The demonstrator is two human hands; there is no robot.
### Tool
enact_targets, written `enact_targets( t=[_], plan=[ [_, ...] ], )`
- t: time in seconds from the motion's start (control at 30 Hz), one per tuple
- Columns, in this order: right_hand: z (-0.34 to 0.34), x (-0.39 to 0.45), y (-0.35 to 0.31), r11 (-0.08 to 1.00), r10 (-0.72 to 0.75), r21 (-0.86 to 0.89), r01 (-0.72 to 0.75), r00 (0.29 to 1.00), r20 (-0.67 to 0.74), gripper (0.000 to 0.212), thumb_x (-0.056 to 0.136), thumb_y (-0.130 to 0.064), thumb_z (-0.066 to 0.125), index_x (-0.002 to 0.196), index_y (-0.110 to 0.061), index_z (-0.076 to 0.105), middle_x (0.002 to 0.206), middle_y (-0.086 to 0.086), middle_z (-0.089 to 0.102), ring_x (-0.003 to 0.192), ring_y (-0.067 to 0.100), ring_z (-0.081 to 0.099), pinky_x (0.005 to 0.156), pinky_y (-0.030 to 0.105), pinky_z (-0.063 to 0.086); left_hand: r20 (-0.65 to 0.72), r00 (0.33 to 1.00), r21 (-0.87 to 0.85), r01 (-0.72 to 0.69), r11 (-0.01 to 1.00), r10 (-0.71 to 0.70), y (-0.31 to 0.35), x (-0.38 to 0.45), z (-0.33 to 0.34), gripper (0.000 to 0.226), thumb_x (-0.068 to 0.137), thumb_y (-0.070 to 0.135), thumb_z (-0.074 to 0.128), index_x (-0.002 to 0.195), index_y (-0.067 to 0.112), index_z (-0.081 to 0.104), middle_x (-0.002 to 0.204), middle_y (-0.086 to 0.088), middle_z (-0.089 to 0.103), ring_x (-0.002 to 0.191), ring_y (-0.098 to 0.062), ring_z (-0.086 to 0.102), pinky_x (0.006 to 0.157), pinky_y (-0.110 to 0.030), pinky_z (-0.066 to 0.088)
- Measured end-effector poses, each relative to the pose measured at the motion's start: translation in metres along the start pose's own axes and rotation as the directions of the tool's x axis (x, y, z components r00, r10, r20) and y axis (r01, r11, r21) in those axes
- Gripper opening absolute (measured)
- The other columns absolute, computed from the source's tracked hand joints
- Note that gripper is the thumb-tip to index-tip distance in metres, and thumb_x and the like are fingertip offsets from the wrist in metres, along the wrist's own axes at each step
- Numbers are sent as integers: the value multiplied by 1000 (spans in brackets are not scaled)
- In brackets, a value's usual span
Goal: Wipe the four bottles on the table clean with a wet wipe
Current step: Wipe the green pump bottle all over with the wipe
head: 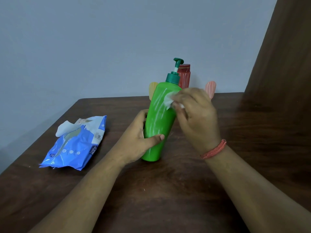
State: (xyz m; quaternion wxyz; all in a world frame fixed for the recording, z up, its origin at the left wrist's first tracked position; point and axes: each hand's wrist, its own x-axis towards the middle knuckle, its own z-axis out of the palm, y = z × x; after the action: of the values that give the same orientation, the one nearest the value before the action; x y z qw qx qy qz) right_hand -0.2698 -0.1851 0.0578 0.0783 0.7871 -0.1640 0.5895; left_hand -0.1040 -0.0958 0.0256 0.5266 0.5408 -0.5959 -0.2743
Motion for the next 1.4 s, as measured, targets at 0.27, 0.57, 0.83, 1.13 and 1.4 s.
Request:
enact_targets(
  t=[0.27, 0.57, 0.83, 1.13, 1.4],
  plan=[
    [-3, 3, 0, 998, 57, 17, -56, 997, -59, 7, 91, 0, 66, 93, 4, 72, 96, 15, 67, 92, 29, 63, 85, 38, 52, -49, 994, 138, -94, 986, 102, -1, 1, 5, 59, 83, 10, 79, 128, 28, 45, 118, 2, 59, 107, -7, 61, 87, -21, 50],
    [0, -1, -10, 999, -37, 16, 37, 999, -7, 6, 91, 2, 67, 89, 4, 72, 93, 16, 67, 88, 33, 63, 81, 41, 51, -77, 971, 303, -195, 933, 228, 0, 1, 7, 54, 82, 16, 76, 126, 26, 46, 117, 3, 52, 109, -8, 56, 89, -21, 47],
    [-1, 3, -8, 1000, -23, 5, 23, 999, -27, 8, 92, 1, 66, 88, 5, 72, 91, 16, 66, 86, 31, 62, 79, 41, 51, -80, 966, 356, -201, 913, 244, 1, 2, 9, 55, 82, 10, 78, 126, 21, 47, 114, 6, 48, 106, -4, 53, 84, -9, 41],
    [-1, -1, -11, 998, -57, 16, 57, 998, 9, 10, 93, 1, 66, 87, 5, 72, 90, 16, 66, 85, 32, 62, 77, 44, 51, -76, 964, 370, -209, 905, 254, 2, 2, 10, 55, 82, 9, 78, 126, 21, 47, 113, 8, 46, 104, -5, 53, 83, -11, 42],
    [-3, 1, -15, 995, -100, -5, 101, 994, 46, 10, 94, 0, 66, 87, 4, 72, 90, 15, 65, 86, 30, 61, 78, 39, 50, -80, 961, 386, -214, 897, 264, 1, 2, 11, 54, 81, 9, 78, 122, 25, 46, 109, 13, 45, 100, 0, 52, 79, -7, 39]
  ],
)
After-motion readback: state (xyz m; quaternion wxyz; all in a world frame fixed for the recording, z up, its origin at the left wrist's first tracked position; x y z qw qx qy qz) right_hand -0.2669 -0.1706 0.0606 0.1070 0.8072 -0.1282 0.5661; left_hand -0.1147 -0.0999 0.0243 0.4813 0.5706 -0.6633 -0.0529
